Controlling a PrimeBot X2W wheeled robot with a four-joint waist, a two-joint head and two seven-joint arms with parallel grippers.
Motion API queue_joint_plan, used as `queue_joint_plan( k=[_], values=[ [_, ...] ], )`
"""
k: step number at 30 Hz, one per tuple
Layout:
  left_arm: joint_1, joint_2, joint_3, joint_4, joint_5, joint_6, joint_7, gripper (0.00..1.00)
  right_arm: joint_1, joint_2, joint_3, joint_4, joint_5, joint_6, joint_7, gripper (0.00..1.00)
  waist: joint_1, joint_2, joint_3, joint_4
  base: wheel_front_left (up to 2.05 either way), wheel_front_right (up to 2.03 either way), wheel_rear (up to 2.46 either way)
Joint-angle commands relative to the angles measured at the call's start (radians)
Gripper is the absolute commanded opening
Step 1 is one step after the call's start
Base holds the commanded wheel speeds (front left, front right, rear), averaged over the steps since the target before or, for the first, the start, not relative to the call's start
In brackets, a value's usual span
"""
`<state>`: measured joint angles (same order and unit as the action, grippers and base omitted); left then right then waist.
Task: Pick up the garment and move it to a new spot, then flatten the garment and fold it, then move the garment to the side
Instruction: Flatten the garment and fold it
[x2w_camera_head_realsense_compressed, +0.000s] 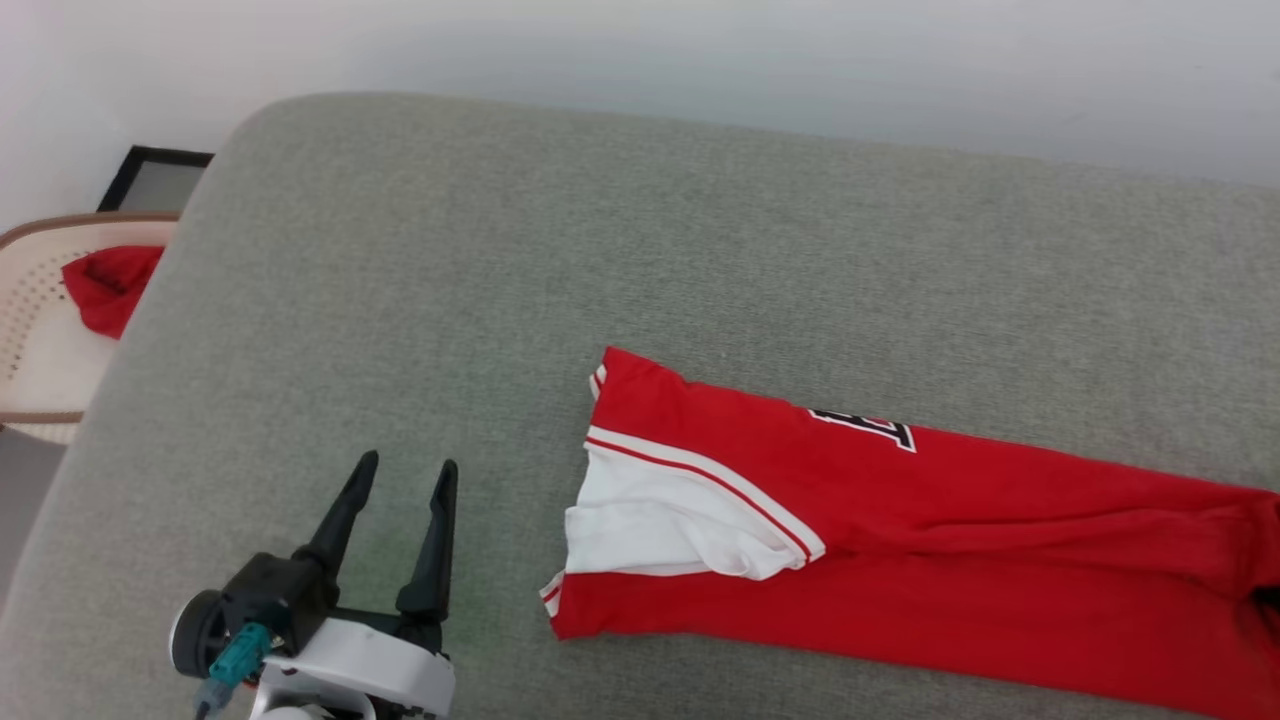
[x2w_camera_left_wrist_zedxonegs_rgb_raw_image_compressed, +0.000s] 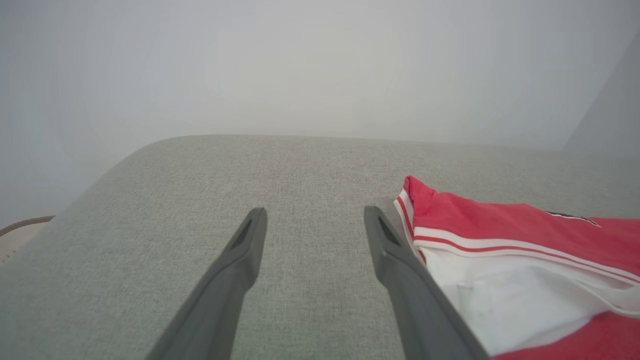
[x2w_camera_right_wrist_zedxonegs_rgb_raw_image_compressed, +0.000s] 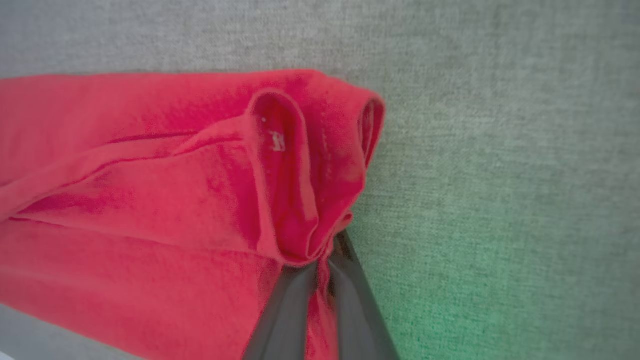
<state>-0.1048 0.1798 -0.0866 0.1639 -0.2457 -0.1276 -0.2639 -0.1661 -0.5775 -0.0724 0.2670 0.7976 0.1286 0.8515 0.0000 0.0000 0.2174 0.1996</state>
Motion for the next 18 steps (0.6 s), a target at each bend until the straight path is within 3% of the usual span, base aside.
queue_joint_plan(
  k=[1,12,18],
  values=[
    [0.004,-0.001,0.004,-0.002,0.004,-0.003,0.000,1.00,0.038,0.031,0.012,0.013,-0.003,0.004,0.005,0.00,0.0000,0.0000,0.000,-0.008,0.00,0.00,0.00],
    [0.015,0.010,0.036,-0.035,-0.009,-0.003,0.000,1.00,-0.020,0.032,-0.128,0.014,-0.065,0.001,-0.086,0.00,0.0000,0.0000,0.035,-0.086,0.00,0.00,0.00],
    [0.008,0.025,0.052,-0.054,-0.015,-0.003,0.000,1.00,-0.059,-0.018,-0.219,0.079,-0.121,0.001,-0.133,0.00,0.0000,0.0000,0.066,-0.125,0.00,0.00,0.00]
  ],
)
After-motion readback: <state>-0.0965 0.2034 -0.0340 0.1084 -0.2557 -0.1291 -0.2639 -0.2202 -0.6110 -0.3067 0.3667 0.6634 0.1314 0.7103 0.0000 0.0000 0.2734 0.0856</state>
